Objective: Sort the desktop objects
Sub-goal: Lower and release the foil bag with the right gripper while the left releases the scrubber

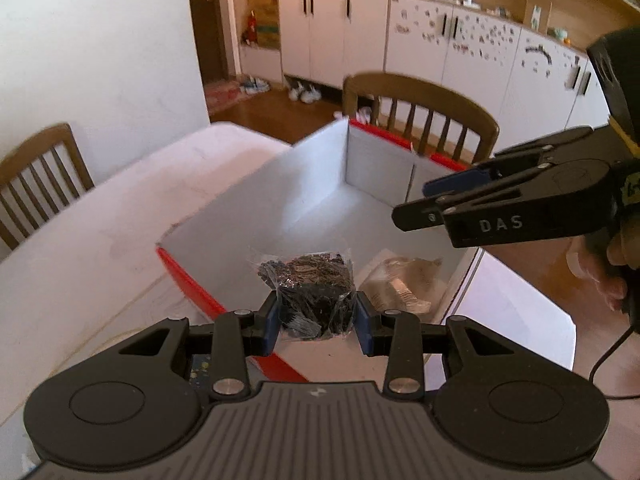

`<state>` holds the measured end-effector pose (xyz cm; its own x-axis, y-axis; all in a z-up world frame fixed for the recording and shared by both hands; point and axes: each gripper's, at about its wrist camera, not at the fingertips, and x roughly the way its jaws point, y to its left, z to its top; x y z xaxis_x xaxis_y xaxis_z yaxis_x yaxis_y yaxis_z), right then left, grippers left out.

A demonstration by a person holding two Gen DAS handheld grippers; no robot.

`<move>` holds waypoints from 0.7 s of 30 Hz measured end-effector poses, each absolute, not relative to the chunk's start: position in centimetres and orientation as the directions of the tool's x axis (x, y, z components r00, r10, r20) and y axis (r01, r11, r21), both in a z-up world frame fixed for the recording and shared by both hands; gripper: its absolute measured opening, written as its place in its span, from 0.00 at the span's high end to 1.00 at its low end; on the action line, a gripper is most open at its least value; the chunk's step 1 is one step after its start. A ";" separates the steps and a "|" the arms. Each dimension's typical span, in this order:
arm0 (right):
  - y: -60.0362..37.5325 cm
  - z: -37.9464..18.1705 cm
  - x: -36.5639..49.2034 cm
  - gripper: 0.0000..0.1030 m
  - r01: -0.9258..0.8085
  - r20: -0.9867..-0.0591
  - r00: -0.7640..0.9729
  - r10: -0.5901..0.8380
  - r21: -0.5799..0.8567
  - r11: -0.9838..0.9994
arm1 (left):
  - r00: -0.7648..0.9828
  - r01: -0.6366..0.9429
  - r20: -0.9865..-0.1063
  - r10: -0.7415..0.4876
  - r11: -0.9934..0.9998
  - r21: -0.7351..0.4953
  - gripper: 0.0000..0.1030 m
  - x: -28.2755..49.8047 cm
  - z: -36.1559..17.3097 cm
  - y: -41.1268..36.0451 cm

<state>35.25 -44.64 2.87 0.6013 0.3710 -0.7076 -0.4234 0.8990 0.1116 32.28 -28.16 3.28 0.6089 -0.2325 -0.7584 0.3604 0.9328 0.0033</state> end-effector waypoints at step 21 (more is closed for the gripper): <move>-46.0 -1.6 37.4 0.62 -0.387 -0.771 0.524 0.360 0.161 0.908 | 0.346 0.431 -0.923 -0.169 0.902 -0.004 0.65 39.8 -3.2 -31.5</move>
<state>37.40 -45.99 -1.63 0.5243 0.3605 -0.7715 -0.3873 0.9078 0.1610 39.85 -31.55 -3.20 0.3461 -0.1689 -0.9229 0.4310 0.9024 -0.0035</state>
